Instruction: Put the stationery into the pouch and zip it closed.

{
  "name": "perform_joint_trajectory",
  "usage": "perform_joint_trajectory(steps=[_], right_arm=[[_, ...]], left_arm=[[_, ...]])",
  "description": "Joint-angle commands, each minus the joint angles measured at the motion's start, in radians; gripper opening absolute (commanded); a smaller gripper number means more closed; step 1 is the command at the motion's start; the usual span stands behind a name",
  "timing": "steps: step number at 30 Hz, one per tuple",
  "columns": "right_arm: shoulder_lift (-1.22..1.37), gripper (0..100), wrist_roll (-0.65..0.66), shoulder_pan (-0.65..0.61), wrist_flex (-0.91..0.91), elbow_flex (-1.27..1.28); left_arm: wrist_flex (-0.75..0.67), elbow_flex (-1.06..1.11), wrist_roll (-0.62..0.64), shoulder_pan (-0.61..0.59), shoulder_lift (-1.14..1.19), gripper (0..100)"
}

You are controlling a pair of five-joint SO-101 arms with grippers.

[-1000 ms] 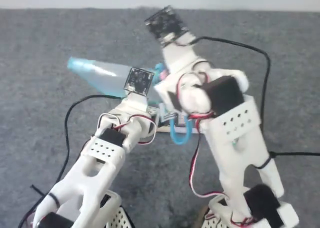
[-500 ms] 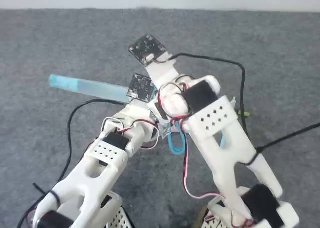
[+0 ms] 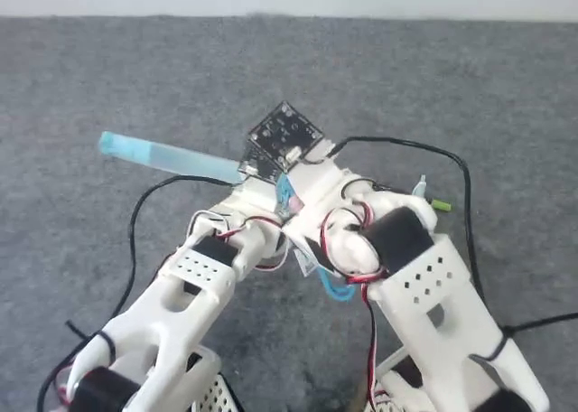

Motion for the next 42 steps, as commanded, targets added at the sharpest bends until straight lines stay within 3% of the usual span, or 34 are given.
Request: perform_joint_trajectory(steps=[1,11,15,23,30,42], right_arm=[[-0.067,0.7,0.017,0.001,-0.03,0.025],[-0.081,0.7,0.017,0.166,-0.228,0.261],[-0.081,0.7,0.015,0.165,-0.24,0.29],[-0.081,0.7,0.015,0.165,-0.3,0.368],[-0.081,0.7,0.015,0.168,-0.344,0.404],[-0.079,0.7,0.015,0.168,-0.352,0.422]], left_arm=[[-0.026,-0.082,0.009,-0.061,0.0,29],[0.026,-0.084,0.012,-0.092,-0.072,29],[0.103,-0.07,0.012,-0.092,-0.183,29],[0.107,0.012,0.009,-0.112,-0.351,29],[0.104,0.008,0.008,-0.212,-0.377,29],[0.106,0.012,0.008,-0.215,-0.381,29]])
